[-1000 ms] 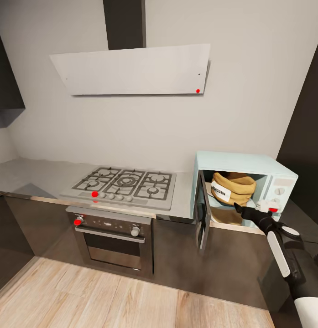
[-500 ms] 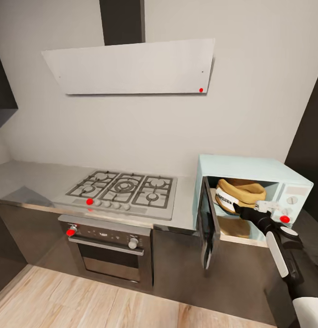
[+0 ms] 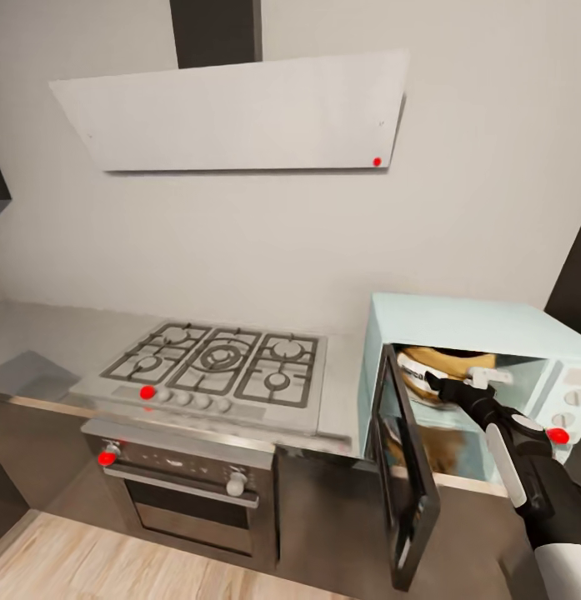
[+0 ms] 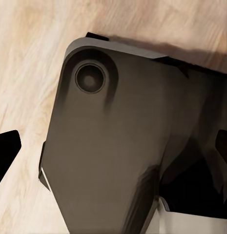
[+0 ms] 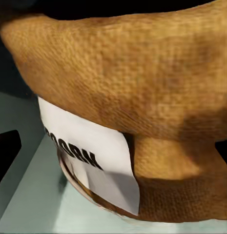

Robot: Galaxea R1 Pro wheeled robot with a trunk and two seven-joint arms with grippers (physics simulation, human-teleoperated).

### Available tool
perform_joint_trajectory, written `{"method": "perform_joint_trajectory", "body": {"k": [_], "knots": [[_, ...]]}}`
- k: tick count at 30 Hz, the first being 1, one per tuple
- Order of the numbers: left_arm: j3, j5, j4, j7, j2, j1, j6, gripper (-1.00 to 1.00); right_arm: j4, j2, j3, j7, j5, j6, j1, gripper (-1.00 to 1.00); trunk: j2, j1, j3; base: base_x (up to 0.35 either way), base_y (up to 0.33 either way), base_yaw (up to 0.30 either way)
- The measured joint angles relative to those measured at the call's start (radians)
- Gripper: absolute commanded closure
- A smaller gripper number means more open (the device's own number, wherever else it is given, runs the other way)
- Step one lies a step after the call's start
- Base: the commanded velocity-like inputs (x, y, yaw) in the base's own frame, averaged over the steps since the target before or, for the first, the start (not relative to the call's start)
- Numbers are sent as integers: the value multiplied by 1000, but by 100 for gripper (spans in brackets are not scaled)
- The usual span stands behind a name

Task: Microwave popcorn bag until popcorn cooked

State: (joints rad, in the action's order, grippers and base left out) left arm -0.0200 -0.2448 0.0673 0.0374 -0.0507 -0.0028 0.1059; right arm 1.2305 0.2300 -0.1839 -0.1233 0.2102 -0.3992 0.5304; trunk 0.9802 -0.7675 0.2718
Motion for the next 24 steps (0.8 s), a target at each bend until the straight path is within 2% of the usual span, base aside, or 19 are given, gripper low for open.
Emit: {"method": "perform_joint_trajectory", "body": {"k": [4,9,17,20,24], "knots": [[0,0,0,0,0,0,0,-100,-1,0,0,0,1,0,0,-100,0,0,0,296,0,0],[0,0,0,-1,-1,0,0,-100,-1,1,-1,-2,3,-2,0,-100,0,-1,0,21,0,0],[-4,-1,1,6,-4,0,0,-100,-13,4,-1,-3,1,-6,0,-100,0,-1,0,-303,0,0],[-4,-1,0,6,-4,0,0,-100,-16,3,-1,-3,-20,-5,0,-100,0,-1,0,-331,0,0],[-4,-1,0,7,-5,0,1,-100,-17,5,-1,-3,-27,-10,0,-100,0,-1,0,-331,0,0]]}}
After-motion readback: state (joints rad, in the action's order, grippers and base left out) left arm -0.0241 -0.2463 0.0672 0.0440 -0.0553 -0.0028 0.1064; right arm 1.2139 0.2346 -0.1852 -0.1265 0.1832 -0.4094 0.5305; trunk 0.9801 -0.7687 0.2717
